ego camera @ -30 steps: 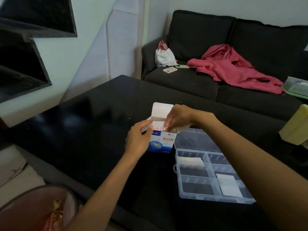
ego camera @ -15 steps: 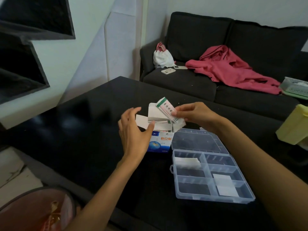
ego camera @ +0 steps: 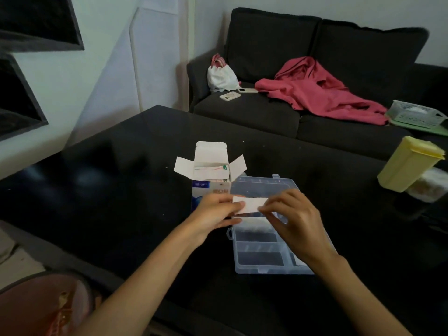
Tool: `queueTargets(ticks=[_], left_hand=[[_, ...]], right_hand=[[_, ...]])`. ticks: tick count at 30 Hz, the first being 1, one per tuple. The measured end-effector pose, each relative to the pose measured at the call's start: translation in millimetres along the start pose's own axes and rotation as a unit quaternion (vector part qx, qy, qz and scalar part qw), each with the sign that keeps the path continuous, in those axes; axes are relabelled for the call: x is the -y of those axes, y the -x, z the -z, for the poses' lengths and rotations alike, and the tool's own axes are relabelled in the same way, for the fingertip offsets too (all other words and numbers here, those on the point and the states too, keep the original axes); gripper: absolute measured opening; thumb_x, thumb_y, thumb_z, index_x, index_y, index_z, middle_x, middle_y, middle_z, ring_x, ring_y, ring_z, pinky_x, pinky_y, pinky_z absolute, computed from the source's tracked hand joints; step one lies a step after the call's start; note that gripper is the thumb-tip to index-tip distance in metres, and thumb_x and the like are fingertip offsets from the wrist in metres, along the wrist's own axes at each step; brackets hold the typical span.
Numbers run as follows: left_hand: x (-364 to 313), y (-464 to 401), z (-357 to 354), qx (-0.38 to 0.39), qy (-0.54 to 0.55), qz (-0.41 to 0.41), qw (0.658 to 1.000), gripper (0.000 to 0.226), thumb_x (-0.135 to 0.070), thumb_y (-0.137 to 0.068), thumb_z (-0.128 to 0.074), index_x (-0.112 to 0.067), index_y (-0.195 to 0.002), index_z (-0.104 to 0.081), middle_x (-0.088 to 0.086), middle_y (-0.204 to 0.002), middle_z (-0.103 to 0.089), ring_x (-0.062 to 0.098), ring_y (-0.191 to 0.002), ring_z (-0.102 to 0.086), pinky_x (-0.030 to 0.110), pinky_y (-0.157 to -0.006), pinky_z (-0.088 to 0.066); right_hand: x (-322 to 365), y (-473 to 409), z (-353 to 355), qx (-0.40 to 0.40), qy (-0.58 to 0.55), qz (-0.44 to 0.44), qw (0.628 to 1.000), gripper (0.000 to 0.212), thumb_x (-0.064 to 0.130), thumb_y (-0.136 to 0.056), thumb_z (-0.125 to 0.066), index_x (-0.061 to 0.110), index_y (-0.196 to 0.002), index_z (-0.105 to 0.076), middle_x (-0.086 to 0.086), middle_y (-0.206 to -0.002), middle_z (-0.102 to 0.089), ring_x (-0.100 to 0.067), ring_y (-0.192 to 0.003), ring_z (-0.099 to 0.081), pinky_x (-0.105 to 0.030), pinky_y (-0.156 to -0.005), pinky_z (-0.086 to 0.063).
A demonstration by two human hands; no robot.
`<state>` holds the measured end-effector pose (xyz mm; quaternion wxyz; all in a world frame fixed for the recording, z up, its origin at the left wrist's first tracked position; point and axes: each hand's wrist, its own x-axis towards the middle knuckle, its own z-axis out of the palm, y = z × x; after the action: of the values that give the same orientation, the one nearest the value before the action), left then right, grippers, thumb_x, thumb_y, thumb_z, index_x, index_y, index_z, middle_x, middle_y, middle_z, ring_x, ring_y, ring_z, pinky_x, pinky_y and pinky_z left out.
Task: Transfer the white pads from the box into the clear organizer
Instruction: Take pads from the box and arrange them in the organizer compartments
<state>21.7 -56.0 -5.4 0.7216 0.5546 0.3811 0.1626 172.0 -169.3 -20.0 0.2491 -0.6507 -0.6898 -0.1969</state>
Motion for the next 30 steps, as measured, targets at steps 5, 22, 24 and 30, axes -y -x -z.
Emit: queueTargets(ticks=[5, 22, 24, 30], left_hand=[[6.3, -1.9, -3.2, -0.027, -0.048, -0.059, 0.997, 0.028, -0.012, -0.087, -0.064, -0.011, -0.115, -0.063, 0.003, -0.106, -0.067, 0.012, -0.093, -0.065, 0.016, -0.065, -0.055], [3.8, -4.0, -9.6, 0.048, -0.043, -0.009, 0.998, 0.018, -0.021, -0.076, -0.075, -0.019, -0.094, -0.072, -0.003, -0.091, -0.073, 0.009, -0.086, -0.069, 0.019, -0.066, -0.055], [3.4, -3.7, -5.9, 0.069, -0.037, 0.010, 0.997, 0.024, -0.014, -0.075, -0.075, -0.020, -0.098, -0.071, -0.003, -0.096, -0.073, 0.010, -0.090, -0.068, 0.021, -0.070, -0.057], [2.0, -3.6, 3.4, 0.048, -0.068, 0.010, 0.996, 0.026, -0.008, -0.077, -0.073, -0.016, -0.101, -0.071, -0.001, -0.094, -0.073, 0.008, -0.083, -0.070, 0.019, -0.065, -0.056]], right_hand=[[1.6, -2.5, 3.7, 0.134, -0.307, -0.323, 0.885, 0.052, 0.044, -0.076, -0.067, 0.038, -0.124, -0.048, 0.014, -0.128, -0.043, -0.006, -0.113, -0.046, -0.024, -0.088, -0.046], [-3.1, -5.6, 11.3, 0.102, -0.520, -0.586, 0.613, 0.024, 0.020, -0.077, -0.072, 0.006, -0.096, -0.068, -0.010, -0.089, -0.072, -0.015, -0.071, -0.069, -0.016, -0.051, -0.052], [-1.7, -4.8, 8.1, 0.095, -0.491, -0.574, 0.648, 0.023, 0.021, -0.078, -0.071, 0.008, -0.096, -0.068, -0.008, -0.089, -0.072, -0.017, -0.076, -0.070, -0.017, -0.056, -0.054], [-3.0, -6.5, 3.9, 0.077, -0.481, -0.544, 0.683, 0.019, 0.025, -0.084, -0.065, 0.011, -0.097, -0.067, -0.005, -0.090, -0.071, -0.017, -0.082, -0.068, -0.020, -0.060, -0.053]])
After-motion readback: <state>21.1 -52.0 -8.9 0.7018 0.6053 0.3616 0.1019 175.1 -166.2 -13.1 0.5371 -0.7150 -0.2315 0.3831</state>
